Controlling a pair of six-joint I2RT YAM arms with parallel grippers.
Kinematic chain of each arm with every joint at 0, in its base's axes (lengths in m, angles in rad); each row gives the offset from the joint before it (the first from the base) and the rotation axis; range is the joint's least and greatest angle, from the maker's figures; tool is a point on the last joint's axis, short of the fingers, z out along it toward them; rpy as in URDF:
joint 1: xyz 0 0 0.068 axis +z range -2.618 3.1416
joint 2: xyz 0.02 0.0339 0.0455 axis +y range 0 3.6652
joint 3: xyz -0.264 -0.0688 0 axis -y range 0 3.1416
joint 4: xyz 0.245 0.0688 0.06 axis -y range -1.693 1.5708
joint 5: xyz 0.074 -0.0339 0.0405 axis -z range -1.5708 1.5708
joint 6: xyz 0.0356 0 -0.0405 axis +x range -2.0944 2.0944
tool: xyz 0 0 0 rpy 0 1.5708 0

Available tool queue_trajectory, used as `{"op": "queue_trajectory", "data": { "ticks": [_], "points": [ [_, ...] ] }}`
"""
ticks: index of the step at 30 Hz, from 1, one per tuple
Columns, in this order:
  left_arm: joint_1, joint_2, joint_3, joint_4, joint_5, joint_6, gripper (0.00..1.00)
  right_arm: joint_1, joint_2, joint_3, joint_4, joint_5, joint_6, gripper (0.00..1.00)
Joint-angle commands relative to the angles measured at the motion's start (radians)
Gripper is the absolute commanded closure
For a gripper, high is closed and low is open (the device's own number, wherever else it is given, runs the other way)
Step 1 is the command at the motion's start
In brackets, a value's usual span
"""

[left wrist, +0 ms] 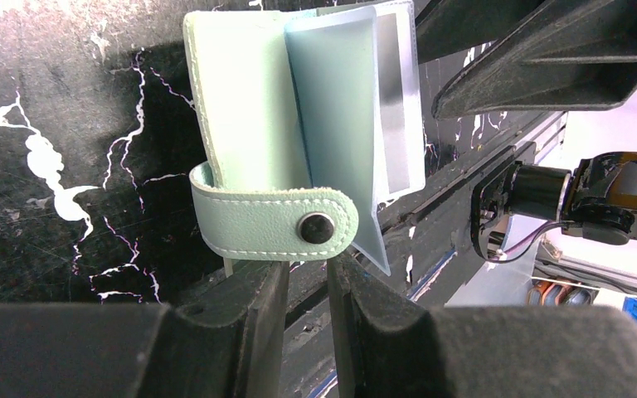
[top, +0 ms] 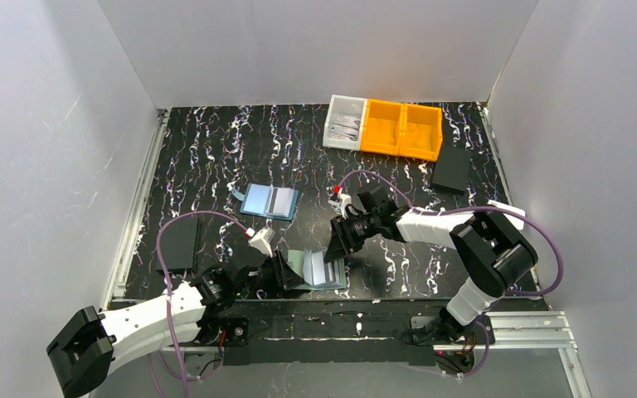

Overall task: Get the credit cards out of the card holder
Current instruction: Remove the credit card from the card holder.

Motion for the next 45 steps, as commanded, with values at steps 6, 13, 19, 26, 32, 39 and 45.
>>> {"op": "queue_trajectory", "data": {
  "ticks": [6, 13, 19, 26, 32, 39, 45],
  "points": [
    [-0.003, -0.020, -0.011, 0.021, -0.007, -0.006, 0.77, 0.004, 0.014, -0.010, 0.043, -0.008, 0.013, 0.55],
    [-0.003, -0.072, -0.018, 0.019, -0.029, -0.014, 0.76, 0.004, 0.019, -0.011, 0.045, -0.006, 0.019, 0.59],
    [-0.003, -0.122, -0.014, 0.011, -0.040, -0.002, 0.75, 0.004, 0.045, 0.004, 0.045, 0.016, 0.030, 0.77],
    [-0.001, -0.424, 0.088, -0.270, -0.153, 0.053, 0.55, 0.004, 0.053, 0.022, 0.043, 0.030, 0.029, 0.99],
    [-0.001, -0.473, 0.188, -0.217, -0.069, 0.066, 0.34, 0.000, 0.035, 0.027, 0.064, 0.036, 0.038, 0.99],
    [-0.045, 0.066, 0.397, 0.000, 0.140, 0.078, 0.48, -0.006, 0.030, 0.025, 0.073, 0.043, 0.038, 0.99],
    [-0.067, 0.327, 0.463, 0.003, 0.111, 0.045, 0.67, -0.029, 0.013, 0.016, 0.078, 0.044, 0.034, 0.99]
  ]
}}
